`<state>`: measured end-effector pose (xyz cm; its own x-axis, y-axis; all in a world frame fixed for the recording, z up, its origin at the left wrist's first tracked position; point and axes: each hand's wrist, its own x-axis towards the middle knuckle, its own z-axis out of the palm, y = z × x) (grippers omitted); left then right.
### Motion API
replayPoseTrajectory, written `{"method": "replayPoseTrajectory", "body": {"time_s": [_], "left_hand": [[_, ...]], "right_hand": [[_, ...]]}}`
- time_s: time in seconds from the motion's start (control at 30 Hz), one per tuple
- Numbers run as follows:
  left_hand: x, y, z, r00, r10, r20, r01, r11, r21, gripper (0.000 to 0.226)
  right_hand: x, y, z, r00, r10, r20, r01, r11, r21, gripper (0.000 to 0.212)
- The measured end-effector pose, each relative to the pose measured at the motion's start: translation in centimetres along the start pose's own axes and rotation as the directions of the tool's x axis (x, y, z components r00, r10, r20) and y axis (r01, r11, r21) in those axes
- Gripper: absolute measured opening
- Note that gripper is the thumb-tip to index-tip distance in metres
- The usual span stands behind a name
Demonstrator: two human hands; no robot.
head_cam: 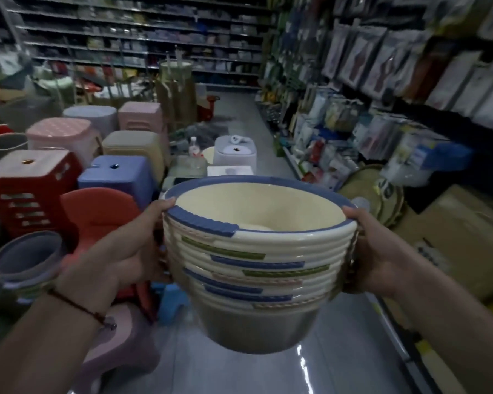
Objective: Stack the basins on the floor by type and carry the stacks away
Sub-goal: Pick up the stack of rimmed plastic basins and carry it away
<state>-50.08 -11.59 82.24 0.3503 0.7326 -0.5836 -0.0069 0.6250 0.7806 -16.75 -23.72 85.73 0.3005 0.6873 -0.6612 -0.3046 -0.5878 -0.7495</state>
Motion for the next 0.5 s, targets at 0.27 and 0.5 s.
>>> {"method": "replayPoseTrajectory", "body": {"time_s": [0.27, 0.5], "left_hand": [[4.9, 0.3, 9.3, 0.994, -0.095, 0.056, 0.091, 0.993, 0.076, 0.079], [9.8, 2.1, 12.7, 0.986, -0.144, 0.085, 0.135, 0.985, 0.104, 0.095]], "right_hand": [[-0.1, -1.6, -8.3, 0.991, 0.042, -0.126, -0.027, 0.992, 0.121, 0.076], [0.9, -3.7, -10.1, 0.976, 0.082, -0.202, -0.038, 0.976, 0.215, 0.056]]}}
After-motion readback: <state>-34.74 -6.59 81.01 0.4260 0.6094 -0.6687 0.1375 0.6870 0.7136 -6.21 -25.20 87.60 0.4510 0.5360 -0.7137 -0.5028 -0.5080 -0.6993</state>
